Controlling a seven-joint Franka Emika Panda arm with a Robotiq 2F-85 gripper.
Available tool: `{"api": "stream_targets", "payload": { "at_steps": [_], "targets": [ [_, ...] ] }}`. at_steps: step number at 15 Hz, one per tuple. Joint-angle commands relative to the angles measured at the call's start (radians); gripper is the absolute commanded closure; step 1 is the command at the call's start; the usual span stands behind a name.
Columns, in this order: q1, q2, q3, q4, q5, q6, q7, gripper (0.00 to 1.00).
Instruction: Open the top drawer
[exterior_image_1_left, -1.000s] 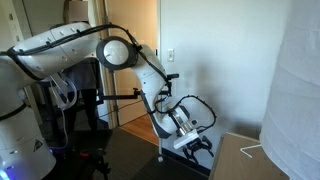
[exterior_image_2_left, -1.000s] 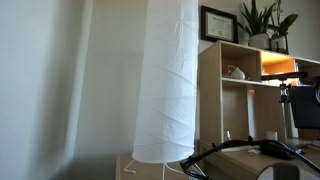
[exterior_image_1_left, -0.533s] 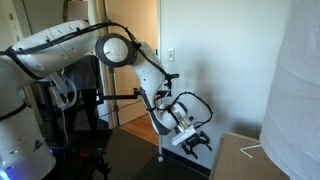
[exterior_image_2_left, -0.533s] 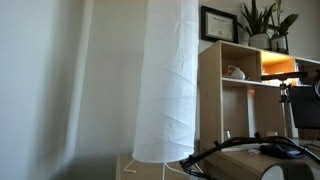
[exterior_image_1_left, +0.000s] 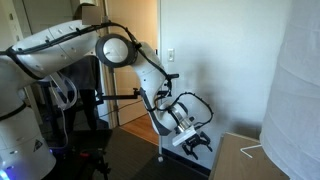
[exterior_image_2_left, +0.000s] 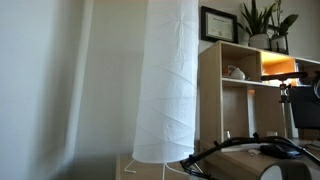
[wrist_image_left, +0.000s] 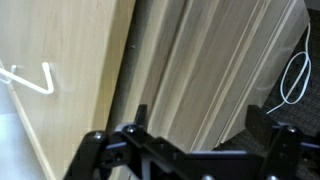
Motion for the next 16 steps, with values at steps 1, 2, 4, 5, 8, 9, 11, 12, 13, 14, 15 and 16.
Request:
{"api": "stream_targets", "payload": {
  "at_steps": [1,2,4,5,8,9,11,12,13,14,15,16],
  "targets": [
    [-0.04,-0.001,0.051,0.003,-0.033,-0.032,-0.005,0.0],
    [-0.04,-0.001,0.051,0.003,-0.033,-0.032,-0.005,0.0],
    [-0.065,0.006,0.077,0.002,-0.003,-0.035,-0.028,0.0],
    [-0.07,0.0,0.088,-0.01,0.008,-0.053,-0.034,0.0],
    [-0.072,-0.03,0.105,-0.048,-0.001,-0.093,-0.006,0.0],
    [-0.062,-0.044,0.103,-0.062,-0.02,-0.106,0.018,0.0],
    [-0.049,-0.066,0.109,-0.088,-0.024,-0.145,0.034,0.0],
    [-0.044,-0.075,0.113,-0.098,-0.029,-0.159,0.041,0.0],
    [-0.038,-0.089,0.12,-0.114,-0.031,-0.182,0.042,0.0],
    [-0.032,-0.099,0.126,-0.123,-0.036,-0.2,0.04,0.0],
    [-0.026,-0.113,0.132,-0.136,-0.044,-0.217,0.046,0.0],
    [-0.02,-0.125,0.139,-0.147,-0.05,-0.239,0.043,0.0]
  ]
}}
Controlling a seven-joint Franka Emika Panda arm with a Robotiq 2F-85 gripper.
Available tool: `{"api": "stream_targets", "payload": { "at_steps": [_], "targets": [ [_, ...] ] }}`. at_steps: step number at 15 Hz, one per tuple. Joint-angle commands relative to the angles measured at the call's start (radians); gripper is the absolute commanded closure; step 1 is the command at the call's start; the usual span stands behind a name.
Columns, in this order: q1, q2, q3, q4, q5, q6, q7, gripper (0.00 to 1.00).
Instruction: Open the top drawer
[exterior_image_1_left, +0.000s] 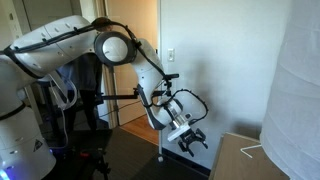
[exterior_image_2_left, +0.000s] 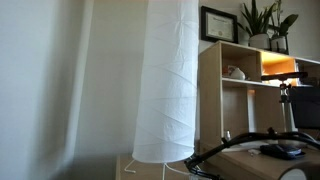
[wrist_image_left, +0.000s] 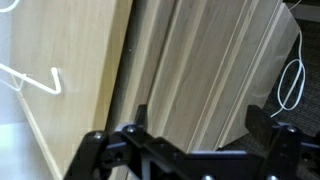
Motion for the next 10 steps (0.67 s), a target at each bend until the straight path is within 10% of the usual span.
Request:
{"api": "stream_targets", "payload": {
  "at_steps": [1,10],
  "targets": [
    [0.021,-0.091,0.023,-0.097,-0.042,-0.086,0.035,0.0],
    [-0.015,-0.107,0.061,-0.096,-0.037,-0.152,-0.023,0.0]
  ]
}}
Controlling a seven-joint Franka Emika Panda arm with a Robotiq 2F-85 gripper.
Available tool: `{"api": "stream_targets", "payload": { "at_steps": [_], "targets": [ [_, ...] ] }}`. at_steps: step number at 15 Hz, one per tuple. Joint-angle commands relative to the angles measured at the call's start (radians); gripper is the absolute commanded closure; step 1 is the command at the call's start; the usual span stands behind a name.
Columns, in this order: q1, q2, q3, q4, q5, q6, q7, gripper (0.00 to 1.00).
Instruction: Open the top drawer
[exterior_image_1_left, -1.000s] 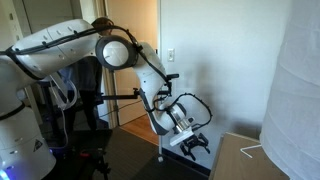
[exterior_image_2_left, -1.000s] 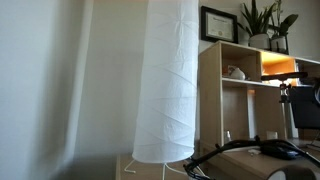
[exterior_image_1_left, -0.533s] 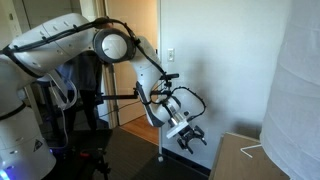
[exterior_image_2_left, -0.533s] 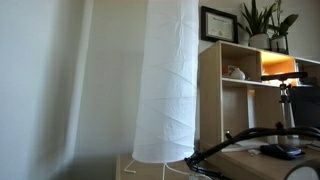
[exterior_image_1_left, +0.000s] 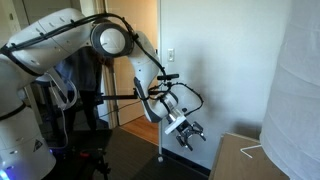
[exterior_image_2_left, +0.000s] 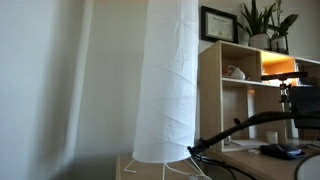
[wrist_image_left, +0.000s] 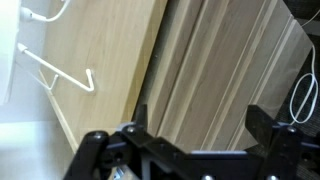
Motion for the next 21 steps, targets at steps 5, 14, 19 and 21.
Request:
{"api": "stream_targets", "payload": {
  "at_steps": [5,14,19,21],
  "targets": [
    [-0.055,-0.009,0.017,0.012,-0.014,-0.005,-0.052,0.0],
    [-0.06,0.004,0.02,0.018,-0.01,-0.012,-0.04,0.0],
    [-0.06,0.004,0.02,0.018,-0.011,-0.012,-0.04,0.0],
    [-0.06,0.004,0.02,0.018,-0.011,-0.012,-0.04,0.0]
  ]
}}
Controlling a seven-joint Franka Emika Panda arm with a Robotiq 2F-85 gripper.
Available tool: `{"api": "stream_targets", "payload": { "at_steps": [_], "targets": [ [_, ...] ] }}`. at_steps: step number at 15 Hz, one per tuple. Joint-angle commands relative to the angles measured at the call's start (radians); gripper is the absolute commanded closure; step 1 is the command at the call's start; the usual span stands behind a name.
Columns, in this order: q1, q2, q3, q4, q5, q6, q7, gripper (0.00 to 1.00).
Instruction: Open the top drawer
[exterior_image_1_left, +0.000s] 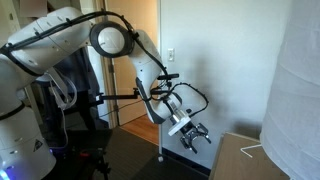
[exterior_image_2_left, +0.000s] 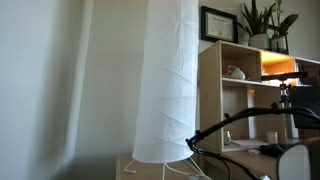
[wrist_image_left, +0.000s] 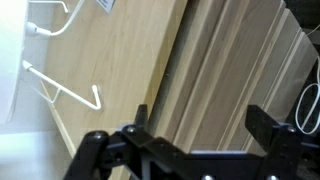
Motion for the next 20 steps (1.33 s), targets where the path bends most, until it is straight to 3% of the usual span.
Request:
{"api": "stream_targets", "payload": {
  "at_steps": [1,12,20],
  "targets": [
    [-0.015,0.004,0.019,0.004,-0.009,-0.012,-0.004,0.0],
    [-0.015,0.004,0.019,0.004,-0.009,-0.012,-0.004,0.0],
    [-0.018,0.058,0.022,0.07,-0.008,-0.001,-0.016,0.0]
  ]
}}
